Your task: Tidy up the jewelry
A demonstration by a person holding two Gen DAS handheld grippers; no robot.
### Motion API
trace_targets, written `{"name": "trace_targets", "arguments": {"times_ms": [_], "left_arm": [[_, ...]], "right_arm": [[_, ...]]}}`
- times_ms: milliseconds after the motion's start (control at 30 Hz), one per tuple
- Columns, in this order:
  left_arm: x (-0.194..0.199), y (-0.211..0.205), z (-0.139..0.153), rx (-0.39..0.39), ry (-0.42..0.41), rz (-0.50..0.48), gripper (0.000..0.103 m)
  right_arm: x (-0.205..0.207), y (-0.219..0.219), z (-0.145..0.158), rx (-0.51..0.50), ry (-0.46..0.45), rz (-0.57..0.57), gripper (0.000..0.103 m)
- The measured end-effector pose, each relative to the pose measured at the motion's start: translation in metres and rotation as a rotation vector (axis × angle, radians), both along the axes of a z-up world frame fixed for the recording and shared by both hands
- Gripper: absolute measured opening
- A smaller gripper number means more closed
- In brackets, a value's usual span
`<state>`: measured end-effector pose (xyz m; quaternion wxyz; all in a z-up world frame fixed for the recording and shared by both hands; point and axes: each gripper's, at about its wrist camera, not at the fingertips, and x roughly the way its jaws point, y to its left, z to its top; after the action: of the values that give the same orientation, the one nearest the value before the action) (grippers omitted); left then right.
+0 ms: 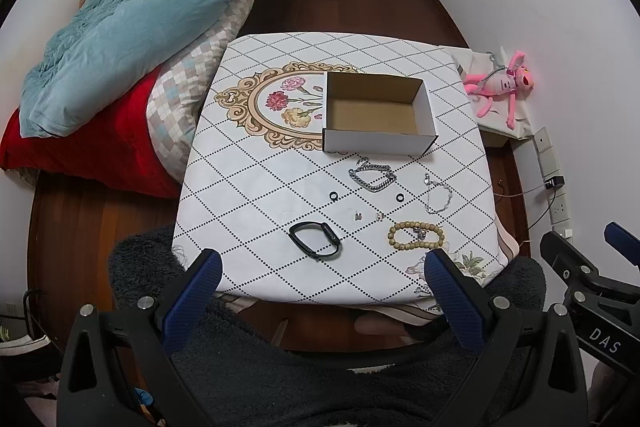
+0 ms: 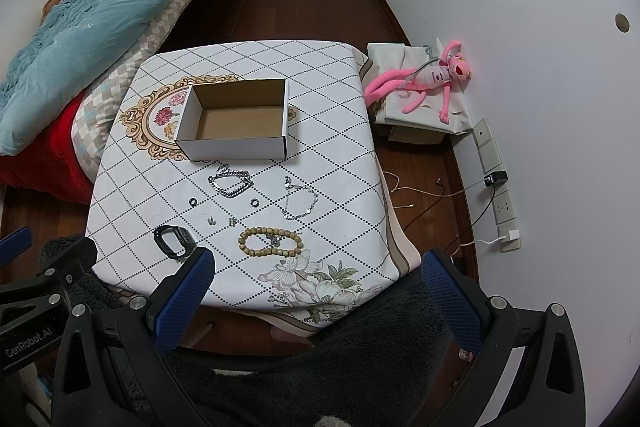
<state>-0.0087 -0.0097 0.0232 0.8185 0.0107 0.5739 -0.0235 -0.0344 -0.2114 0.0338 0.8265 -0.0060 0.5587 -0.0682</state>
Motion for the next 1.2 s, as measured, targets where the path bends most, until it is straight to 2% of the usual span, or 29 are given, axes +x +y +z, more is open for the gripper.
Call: {"name": "trace_targets", "arguments": {"times_ms": [367,533,667,700,733,933,1100,1200], "left_arm": [[0.010,-0.004,-0.008,0.018,-0.030,0.009,0.103],[0.035,0.003,-0.040,0.086,-0.063,0.029,0.103],[0.058,0.009,-0.086,0.108,0.000,0.027,0.103],[0.062,0.011,-0.098,0.103,0.023,0.024,0.103],[0.065,0.014,-0.109,0.098,0.043,0.023,0.098],[0.070,0.028,-0.172,0.081,0.174,0.031,0.076],[0.064,0.039,-0.202,0.043,0.241,0.047,0.068],[0.061,0.044,-0.218,0.019,0.293,0.063,0.055]], "right_arm": [[0.010,-0.007,-0.001,0.023,-0.033,-0.041,0.103],[0.037,-0.024,-0.047,0.017,0.013,-0.093,0.103],[0.058,-0.034,-0.110,0.033,0.119,-0.112,0.101],[0.061,-0.035,-0.127,0.041,0.155,-0.112,0.095],[0.064,-0.037,-0.142,0.053,0.181,-0.115,0.090],[0.067,-0.037,-0.224,0.107,0.307,-0.133,0.073],[0.062,-0.033,-0.252,0.132,0.333,-0.138,0.059],[0.061,-0.031,-0.257,0.143,0.328,-0.128,0.049]]}}
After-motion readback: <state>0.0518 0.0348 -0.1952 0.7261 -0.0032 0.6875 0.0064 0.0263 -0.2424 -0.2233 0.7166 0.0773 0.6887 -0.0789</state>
